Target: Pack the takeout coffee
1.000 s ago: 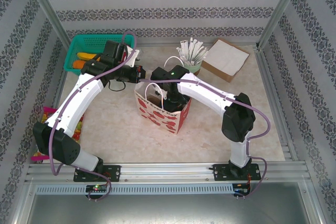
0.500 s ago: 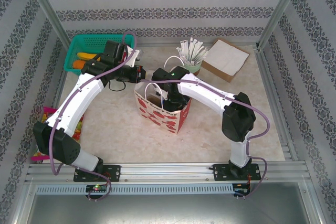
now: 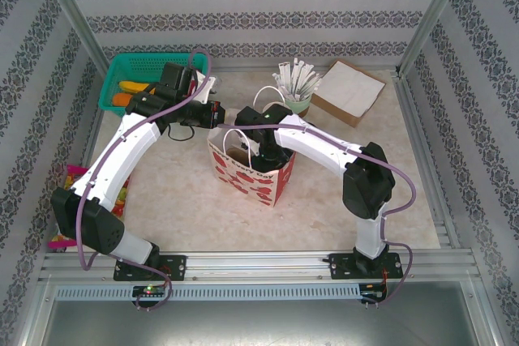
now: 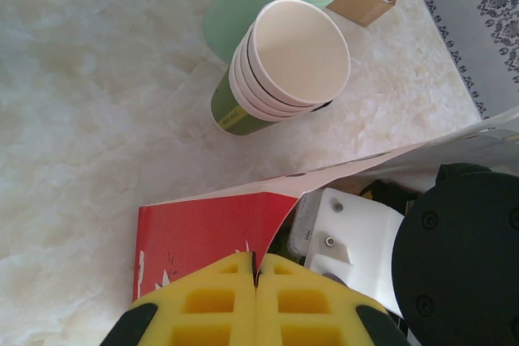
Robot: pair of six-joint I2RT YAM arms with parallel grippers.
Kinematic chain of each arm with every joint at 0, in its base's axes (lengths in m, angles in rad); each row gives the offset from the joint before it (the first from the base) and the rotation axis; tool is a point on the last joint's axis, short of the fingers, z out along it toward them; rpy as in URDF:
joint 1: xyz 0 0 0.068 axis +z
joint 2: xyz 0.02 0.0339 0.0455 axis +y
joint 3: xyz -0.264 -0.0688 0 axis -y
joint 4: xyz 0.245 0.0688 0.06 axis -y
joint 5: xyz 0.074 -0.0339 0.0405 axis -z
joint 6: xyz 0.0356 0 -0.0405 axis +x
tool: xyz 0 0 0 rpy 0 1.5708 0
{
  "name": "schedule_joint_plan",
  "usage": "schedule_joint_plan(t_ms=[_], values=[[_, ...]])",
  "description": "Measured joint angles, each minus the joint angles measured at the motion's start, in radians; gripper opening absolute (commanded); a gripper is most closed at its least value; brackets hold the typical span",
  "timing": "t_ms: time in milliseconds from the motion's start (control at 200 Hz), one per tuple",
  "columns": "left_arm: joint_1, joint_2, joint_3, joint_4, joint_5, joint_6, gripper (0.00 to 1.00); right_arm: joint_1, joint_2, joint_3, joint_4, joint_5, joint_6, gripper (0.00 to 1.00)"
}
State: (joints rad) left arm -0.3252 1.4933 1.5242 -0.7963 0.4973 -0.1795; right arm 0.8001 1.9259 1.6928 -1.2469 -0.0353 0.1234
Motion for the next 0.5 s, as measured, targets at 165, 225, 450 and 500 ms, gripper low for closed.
schedule_joint_plan(t_ms=[165, 225, 450, 500], values=[[0.0, 0.0, 0.0, 0.0, 0.0, -0.001, 0.0, 0.0, 0.0, -0.016, 0.013, 0.0, 0.0, 0.66], [0.0, 0.0, 0.0, 0.0, 0.0, -0.001, 0.0, 0.0, 0.0, -0.02, 0.019, 0.0, 0.0, 0.66], [0.0, 0.0, 0.0, 0.0, 0.0, -0.003, 0.0, 0.0, 0.0, -0.034, 0.033, 0.0, 0.001, 0.66], [0.0, 0.0, 0.0, 0.0, 0.0, -0.004, 0.0, 0.0, 0.0, -0.034, 0.033, 0.0, 0.001, 0.66]])
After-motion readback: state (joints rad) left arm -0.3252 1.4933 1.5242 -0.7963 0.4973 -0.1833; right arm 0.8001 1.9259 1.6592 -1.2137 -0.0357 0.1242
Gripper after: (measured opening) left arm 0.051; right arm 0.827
